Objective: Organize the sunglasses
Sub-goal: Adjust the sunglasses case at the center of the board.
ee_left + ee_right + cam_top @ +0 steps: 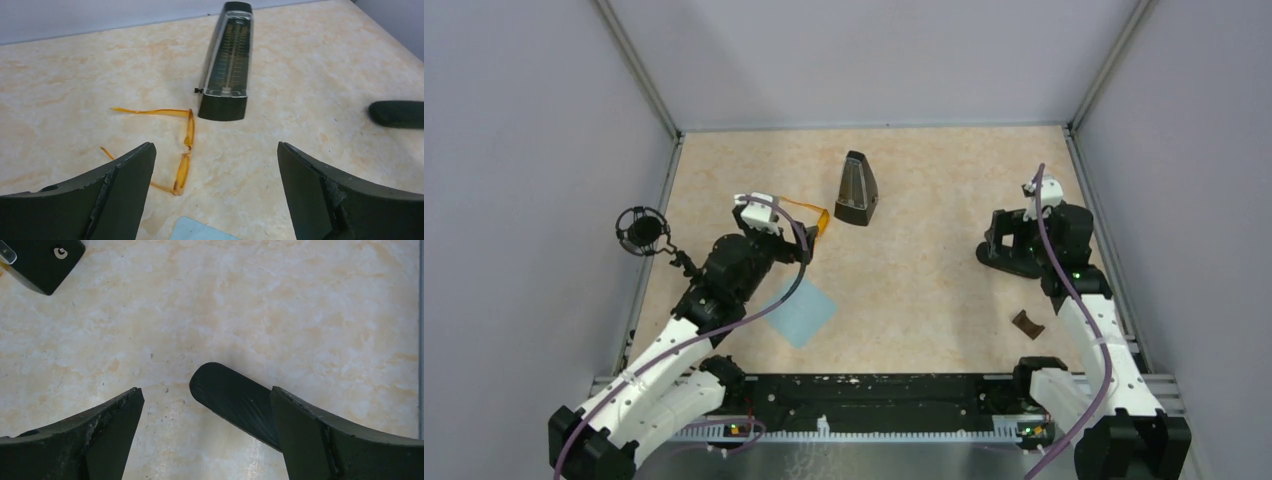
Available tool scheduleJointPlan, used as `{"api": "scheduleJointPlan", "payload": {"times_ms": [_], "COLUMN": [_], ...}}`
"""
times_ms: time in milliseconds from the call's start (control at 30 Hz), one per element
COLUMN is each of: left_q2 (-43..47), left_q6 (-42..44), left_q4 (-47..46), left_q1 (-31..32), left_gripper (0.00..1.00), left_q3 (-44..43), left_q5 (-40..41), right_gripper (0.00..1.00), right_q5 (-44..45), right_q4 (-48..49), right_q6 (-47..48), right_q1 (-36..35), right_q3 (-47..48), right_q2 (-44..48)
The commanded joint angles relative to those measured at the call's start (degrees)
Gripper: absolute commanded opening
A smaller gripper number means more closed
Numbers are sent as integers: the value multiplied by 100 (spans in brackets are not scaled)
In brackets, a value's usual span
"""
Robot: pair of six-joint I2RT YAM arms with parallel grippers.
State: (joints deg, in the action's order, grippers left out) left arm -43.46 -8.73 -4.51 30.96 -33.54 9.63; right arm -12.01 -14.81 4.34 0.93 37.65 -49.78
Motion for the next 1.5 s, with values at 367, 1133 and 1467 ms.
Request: {"api": "scheduleJointPlan", "payload": {"times_ms": [367,1133,1467], "left_q2": [-718,-1486,-1525], "left_q6": [302,185,231], "left_q4": [75,351,303], "left_q1": [601,723,846], "left_gripper": [99,99,99], "left_q3": [-471,-699,-666], "left_q5": [-1302,-2219,-2488], "right_gripper": [99,99,97], "right_q5": [-311,-437,84], "right_q4": [-931,-3345,-3371], "right_q6": [1930,4552,5217], "right_q1": [30,30,30], "right_q3": [1559,2995,3073], "right_q2": [-1898,-4267,-4812]}}
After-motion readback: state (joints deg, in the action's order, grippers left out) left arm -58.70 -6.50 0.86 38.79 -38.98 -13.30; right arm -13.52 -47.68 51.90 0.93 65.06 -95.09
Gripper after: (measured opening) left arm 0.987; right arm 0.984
